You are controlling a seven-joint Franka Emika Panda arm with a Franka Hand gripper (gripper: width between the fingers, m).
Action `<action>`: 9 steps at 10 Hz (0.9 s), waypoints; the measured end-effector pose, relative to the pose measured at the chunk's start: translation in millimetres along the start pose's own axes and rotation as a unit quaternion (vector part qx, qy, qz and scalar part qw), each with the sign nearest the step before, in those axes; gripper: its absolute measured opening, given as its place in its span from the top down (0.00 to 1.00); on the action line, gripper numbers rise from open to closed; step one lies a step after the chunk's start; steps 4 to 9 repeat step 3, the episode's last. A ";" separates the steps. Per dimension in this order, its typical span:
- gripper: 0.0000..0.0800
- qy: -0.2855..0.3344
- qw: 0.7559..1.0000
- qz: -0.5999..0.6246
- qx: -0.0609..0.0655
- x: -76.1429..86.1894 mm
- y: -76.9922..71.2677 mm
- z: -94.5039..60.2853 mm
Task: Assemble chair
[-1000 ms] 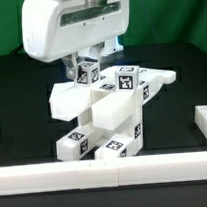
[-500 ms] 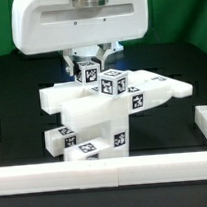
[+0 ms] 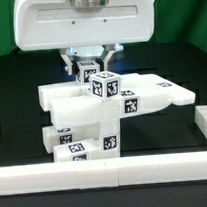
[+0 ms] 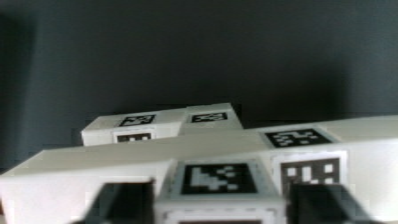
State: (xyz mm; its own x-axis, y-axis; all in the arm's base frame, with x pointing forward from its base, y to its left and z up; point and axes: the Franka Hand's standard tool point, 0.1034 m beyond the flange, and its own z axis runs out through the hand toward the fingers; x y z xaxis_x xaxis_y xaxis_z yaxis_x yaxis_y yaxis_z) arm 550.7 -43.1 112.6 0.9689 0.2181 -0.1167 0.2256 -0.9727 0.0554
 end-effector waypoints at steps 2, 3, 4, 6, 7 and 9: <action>0.37 -0.001 1.000 0.000 0.000 -0.2 0.0 0.5; 0.23 -0.001 1.000 0.000 0.000 -0.3 0.0 0.7; 0.23 -0.001 1.000 0.000 0.000 -0.3 0.0 0.7; 0.23 -0.001 1.000 0.000 0.000 -0.3 0.0 0.7; 0.23 -0.001 1.000 0.000 0.000 -0.3 0.0 0.7; 0.23 -0.001 1.000 0.000 0.000 -0.3 0.0 0.7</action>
Offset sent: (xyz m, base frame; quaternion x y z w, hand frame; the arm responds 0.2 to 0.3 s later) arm 0.0000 0.0000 0.0000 0.0000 0.0000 0.0000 1.0000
